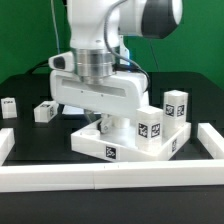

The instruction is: Assemble square table

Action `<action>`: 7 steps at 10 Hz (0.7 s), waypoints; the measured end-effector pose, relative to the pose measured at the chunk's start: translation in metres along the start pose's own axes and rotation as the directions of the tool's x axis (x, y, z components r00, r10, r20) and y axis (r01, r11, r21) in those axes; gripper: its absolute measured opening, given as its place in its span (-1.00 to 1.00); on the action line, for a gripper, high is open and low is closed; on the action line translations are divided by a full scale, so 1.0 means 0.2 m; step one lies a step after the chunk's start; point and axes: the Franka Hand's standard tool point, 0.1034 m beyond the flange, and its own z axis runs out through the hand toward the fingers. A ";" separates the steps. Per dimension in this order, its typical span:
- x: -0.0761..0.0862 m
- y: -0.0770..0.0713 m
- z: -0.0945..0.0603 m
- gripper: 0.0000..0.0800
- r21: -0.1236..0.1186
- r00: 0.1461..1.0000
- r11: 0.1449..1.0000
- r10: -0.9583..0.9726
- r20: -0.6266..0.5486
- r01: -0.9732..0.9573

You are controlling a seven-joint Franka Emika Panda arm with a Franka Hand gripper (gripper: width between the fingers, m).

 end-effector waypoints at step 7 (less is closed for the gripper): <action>0.17 -0.04 -0.02 -0.86 -0.059 0.803 0.802 -0.596 -0.008 0.595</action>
Offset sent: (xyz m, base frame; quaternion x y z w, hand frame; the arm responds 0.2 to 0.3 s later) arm 0.0000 0.0000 0.0000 0.0000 0.0000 -0.1296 0.9916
